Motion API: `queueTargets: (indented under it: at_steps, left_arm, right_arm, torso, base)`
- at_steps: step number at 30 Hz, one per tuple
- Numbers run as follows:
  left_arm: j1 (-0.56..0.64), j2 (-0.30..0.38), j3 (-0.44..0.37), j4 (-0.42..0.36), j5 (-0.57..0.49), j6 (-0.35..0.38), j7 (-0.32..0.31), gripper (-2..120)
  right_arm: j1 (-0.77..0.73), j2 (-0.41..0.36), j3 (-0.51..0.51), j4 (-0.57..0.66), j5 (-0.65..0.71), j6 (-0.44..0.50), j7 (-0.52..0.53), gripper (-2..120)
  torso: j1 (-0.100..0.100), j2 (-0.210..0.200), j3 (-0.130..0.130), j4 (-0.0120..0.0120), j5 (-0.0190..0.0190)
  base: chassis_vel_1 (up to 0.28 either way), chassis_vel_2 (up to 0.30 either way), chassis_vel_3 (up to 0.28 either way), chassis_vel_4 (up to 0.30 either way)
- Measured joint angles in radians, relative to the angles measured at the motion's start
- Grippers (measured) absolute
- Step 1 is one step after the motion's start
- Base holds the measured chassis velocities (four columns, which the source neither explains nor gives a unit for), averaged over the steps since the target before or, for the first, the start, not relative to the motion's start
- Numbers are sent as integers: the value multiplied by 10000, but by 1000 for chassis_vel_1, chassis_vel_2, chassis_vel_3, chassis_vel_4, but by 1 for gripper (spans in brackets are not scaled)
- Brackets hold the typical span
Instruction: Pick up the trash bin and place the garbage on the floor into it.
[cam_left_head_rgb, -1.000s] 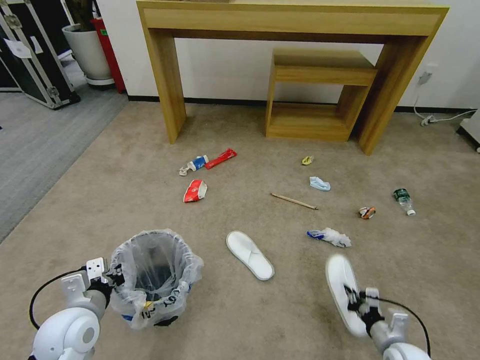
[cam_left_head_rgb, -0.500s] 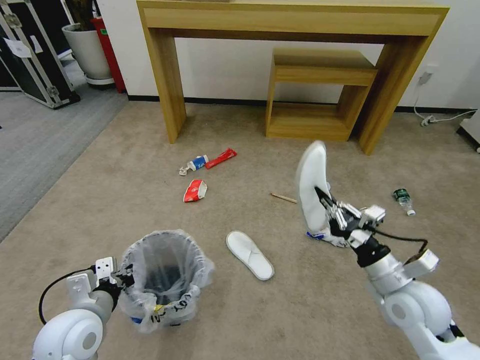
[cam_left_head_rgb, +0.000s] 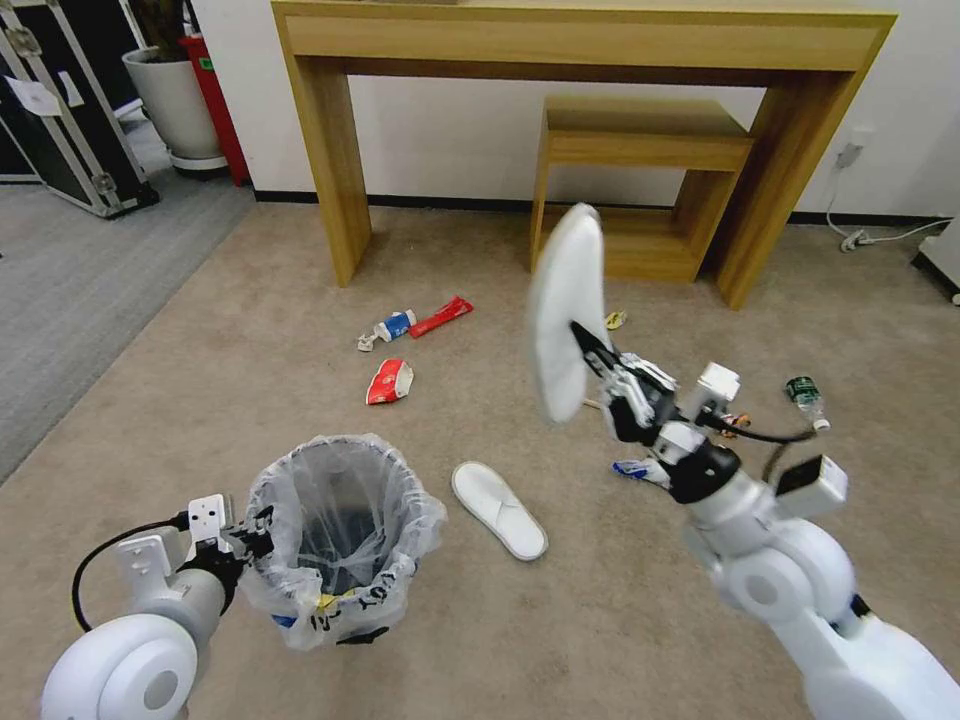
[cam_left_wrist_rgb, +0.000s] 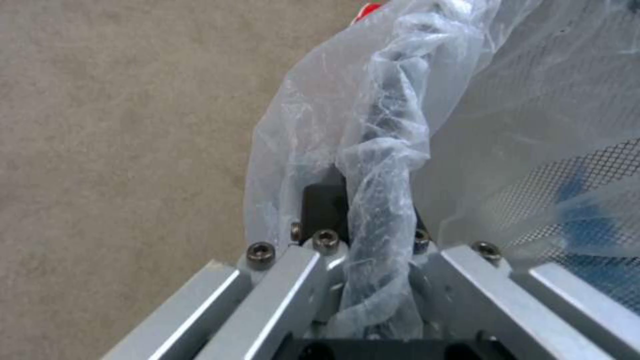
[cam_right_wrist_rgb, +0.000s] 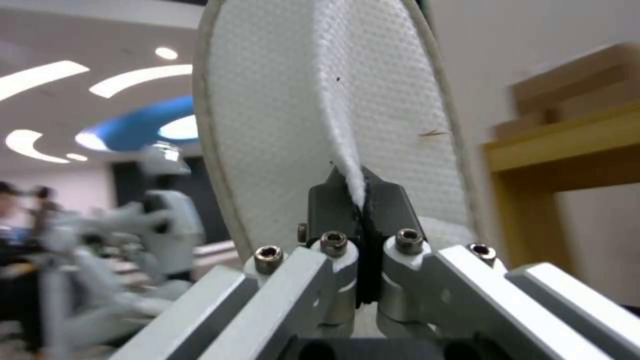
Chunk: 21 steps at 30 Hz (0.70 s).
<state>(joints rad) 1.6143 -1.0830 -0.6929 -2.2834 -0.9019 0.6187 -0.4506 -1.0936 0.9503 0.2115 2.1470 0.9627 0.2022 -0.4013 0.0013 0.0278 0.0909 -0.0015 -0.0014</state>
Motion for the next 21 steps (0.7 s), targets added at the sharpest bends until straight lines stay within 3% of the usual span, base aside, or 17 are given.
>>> queueTargets:
  at_steps: [1,4,8,13,16,19,21]
  left_arm:
    - [0,0,0,0,0,0,0,1]
    - [60,-117,48,-42,32,15,-2,1]
    - [57,-199,53,-17,56,18,-2,1]
    - [45,-251,42,3,72,21,-2,1]
    - [-1,-265,18,45,74,21,-2,1]
    - [-3,-264,18,49,74,21,-2,1]
    - [-109,-212,-35,204,64,21,-3,1]
  right_arm:
    - [0,0,0,0,0,0,0,0]
    - [1079,213,-1664,-774,57,287,-370,0]
    - [1697,587,-2714,-1433,45,452,-639,0]
    - [2144,1067,-3499,-2125,14,600,-972,0]
    - [2501,1766,-4193,-2826,-21,679,-1378,0]
    - [2521,1814,-4232,-2869,-24,684,-1401,0]
    - [2841,2658,-4886,-3673,-196,829,-1777,0]
  torso:
    - [0,0,0,0,0]
    - [0,-1,0,0,0]
    - [0,0,0,-2,-1]
    - [-1,1,0,-2,-1]
    - [-1,1,0,-2,-1]
    - [-1,1,0,-2,0]
    - [-2,1,0,-1,-2]
  base:
    - [0,0,0,0]
    - [0,0,0,0]
    - [0,0,0,0]
    - [0,0,0,0]
    - [0,0,0,0]
    - [0,0,0,0]
    - [0,0,0,0]
